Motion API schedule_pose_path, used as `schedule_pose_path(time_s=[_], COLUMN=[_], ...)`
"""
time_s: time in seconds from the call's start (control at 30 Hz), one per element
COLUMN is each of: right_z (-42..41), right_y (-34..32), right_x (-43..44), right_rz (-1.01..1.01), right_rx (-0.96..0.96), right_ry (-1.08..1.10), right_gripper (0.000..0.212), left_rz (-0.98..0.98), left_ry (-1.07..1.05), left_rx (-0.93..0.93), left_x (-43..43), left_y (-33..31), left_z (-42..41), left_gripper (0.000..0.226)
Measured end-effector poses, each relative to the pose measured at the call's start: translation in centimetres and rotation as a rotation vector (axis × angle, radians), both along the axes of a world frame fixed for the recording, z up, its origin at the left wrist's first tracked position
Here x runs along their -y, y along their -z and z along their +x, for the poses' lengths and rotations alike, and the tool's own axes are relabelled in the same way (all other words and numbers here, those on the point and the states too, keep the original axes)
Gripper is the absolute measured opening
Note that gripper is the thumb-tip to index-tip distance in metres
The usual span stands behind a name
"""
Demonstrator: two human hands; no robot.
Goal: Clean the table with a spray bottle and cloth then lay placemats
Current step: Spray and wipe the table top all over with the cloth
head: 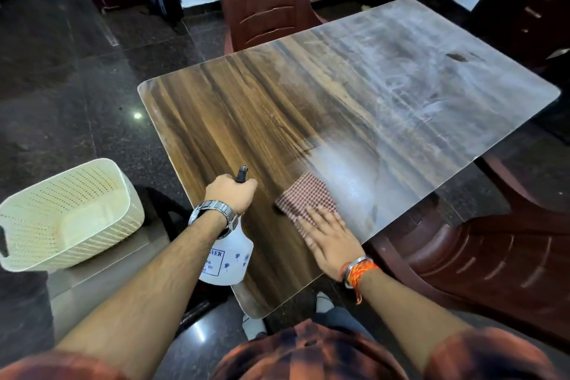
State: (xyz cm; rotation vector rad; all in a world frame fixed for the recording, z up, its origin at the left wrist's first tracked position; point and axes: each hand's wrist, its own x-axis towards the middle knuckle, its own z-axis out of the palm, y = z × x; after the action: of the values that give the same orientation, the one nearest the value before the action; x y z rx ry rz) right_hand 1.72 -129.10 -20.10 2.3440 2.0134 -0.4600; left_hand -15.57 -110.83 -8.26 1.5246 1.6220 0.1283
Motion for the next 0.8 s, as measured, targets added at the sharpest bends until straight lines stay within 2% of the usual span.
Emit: schedule_pose_path(time_s=[0.13, 0.43, 0.8], right_z=[5.7, 17.9, 25.3], right_y=[0.2, 0.8, 1.6], right_x=[-0.5, -1.7, -4.0], right_rz=[0.007, 0.055, 0.137], right_rx=[0.011, 0.005, 0.017], right_ry=[0.171, 0.396, 0.386], right_gripper=[0.053, 0.059, 0.059], left_rz=[-0.02, 0.007, 0.017], left_ry=[0.032, 0.015, -0.063], left_rx=[0.016, -0.034, -0.072], left_x=[1.2, 2.5, 4.7], left_y=[0.1, -0.1, 0.1], left_z=[2.9, 8.6, 14.4], left_gripper=[0.03, 0.024, 0.02])
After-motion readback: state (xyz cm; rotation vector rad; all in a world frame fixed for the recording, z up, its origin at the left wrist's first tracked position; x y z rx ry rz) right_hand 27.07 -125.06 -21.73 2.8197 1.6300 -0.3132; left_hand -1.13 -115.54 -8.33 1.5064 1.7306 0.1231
